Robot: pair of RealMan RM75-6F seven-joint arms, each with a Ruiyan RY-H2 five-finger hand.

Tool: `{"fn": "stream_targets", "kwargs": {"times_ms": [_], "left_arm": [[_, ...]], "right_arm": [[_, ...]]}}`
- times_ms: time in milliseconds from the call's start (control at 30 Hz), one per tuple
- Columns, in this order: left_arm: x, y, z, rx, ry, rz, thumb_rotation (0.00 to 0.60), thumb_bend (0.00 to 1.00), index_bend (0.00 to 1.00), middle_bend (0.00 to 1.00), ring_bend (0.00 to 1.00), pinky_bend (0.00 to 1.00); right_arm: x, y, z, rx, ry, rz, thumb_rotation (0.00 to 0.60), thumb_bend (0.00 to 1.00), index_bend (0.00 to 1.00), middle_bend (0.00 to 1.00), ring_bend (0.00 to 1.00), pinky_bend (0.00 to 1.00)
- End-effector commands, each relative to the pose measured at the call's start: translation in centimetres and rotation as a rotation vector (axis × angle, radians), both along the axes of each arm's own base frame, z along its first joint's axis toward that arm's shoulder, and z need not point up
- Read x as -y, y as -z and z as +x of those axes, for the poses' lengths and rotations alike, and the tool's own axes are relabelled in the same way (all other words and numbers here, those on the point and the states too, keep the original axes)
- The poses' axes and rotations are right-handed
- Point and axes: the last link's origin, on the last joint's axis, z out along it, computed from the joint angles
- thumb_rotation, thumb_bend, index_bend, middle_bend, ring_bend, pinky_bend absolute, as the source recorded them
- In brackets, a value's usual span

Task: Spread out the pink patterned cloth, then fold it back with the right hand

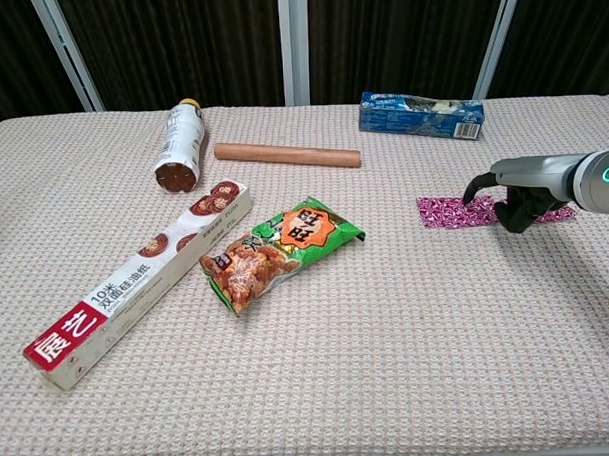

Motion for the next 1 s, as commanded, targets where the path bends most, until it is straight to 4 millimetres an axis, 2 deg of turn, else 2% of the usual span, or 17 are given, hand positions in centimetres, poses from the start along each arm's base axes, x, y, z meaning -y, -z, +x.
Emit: {"fn": "stream_targets", "kwargs": {"times_ms": [33, 267, 1000], "left_arm": [[-0.03, 0.1, -0.08, 0.001, -0.003, -0.001, 0.6, 0.04, 0.29, 0.29, 0.24, 0.34], [-0.24, 0.03, -0.19, -0.005, 0.001, 0.015, 0.6, 0.04, 0.29, 0.29, 0.24, 0.34], [-0.18, -0.26, 0.13, -0.009, 0.013, 0.023, 0.6, 0.04, 0.29, 0.29, 0.24, 0.34]], "right_arm": [[-0.15, 0.08, 0.0, -0.007, -0.001, 0.01, 0.6, 0.76, 0.16, 1.0, 1.0, 1.0], [-0.86, -0.2, -0.12, -0.036, -0.015, 0.032, 0.6, 0.76, 0.18, 1.0, 1.0, 1.0], [-0.72, -0.4, -0.33, -0.028, 0.007, 0.017, 0.6, 0.76, 0.18, 1.0, 1.0, 1.0]]}}
